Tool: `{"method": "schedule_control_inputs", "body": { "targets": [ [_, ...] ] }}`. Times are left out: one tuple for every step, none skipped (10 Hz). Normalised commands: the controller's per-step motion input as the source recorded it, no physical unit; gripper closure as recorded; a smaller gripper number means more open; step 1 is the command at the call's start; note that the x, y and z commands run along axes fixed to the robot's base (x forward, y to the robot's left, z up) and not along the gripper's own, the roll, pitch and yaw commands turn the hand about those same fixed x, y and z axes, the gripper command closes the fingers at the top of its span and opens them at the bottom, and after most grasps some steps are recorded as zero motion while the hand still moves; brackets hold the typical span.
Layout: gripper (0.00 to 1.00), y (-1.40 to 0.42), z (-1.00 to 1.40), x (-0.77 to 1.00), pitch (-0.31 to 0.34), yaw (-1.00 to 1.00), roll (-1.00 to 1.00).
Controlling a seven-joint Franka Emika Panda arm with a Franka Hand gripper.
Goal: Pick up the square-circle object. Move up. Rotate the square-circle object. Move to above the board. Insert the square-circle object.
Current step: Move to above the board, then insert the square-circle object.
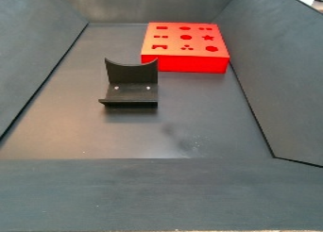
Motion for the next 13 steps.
{"method": "schedule_control_inputs", "body": {
  "targets": [
    [1.00, -0.05, 0.03, 0.08, 0.238, 1.00, 0.06],
    [1.00, -0.05, 0.03, 0.08, 0.263, 1.00, 0.07],
    [1.00, -0.04, 0.03, 0.08, 0.293, 0.94, 0.09],
    [1.00, -0.04, 0.02, 0.08, 0.265, 0.76, 0.09],
    [1.00, -0.03, 0.02, 0.08, 0.204, 0.43, 0.09],
    [1.00, -0.03, 0.02, 0.08, 0.165, 0.26, 0.09],
    [1.00, 0.00, -0.03, 0.00, -0.007, 0.00, 0.00],
    [1.00, 0.00, -0.22, -0.03, -0.044, 0.00, 0.00],
    [1.00, 0.00, -0.33, -0.07, -0.067, 0.00, 0.00],
    [1.00, 0.00, -0.37, -0.03, -0.066, 0.00, 0.00],
    [1.00, -0.04, -0.42, -0.10, -0.101, 0.07, 0.01],
    [1.00, -0.20, -0.47, -0.22, -0.187, 0.15, 0.09],
    [1.00, -0.32, -0.55, -0.35, -0.300, 0.24, 0.19]
  ]
}}
